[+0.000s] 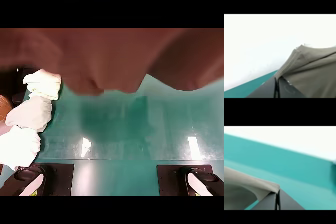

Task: Fold the shirts.

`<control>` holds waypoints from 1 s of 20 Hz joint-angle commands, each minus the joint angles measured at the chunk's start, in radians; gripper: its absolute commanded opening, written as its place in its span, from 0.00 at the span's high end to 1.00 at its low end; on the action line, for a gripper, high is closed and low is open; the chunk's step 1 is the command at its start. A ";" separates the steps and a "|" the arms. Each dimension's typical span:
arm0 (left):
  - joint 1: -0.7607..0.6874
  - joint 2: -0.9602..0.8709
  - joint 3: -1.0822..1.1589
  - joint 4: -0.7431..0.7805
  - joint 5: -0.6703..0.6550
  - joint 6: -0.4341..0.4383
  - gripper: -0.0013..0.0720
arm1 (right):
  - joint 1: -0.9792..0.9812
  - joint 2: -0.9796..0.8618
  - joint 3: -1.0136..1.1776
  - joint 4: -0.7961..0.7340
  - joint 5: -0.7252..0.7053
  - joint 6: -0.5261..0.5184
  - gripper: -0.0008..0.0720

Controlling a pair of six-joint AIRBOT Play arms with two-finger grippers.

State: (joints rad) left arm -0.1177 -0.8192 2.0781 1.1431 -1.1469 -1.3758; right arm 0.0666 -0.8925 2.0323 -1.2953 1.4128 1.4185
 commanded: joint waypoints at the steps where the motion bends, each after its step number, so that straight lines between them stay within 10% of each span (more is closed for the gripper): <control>1: 0.001 0.014 0.018 0.011 0.002 -0.034 0.95 | -0.031 0.007 0.094 -0.005 0.003 -0.005 0.97; 13: 0.001 -0.510 -0.430 0.202 -0.112 -0.084 0.95 | 0.037 -0.513 -0.259 0.070 0.089 -0.021 0.97; 20: 0.001 -0.850 -0.465 0.203 0.147 -0.083 0.95 | 0.050 -0.842 -0.292 0.074 -0.150 -0.050 0.97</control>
State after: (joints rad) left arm -0.1165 -1.5597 1.6287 1.3544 -1.1183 -1.4578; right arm 0.1116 -1.6264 1.7535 -1.2304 1.3602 1.3769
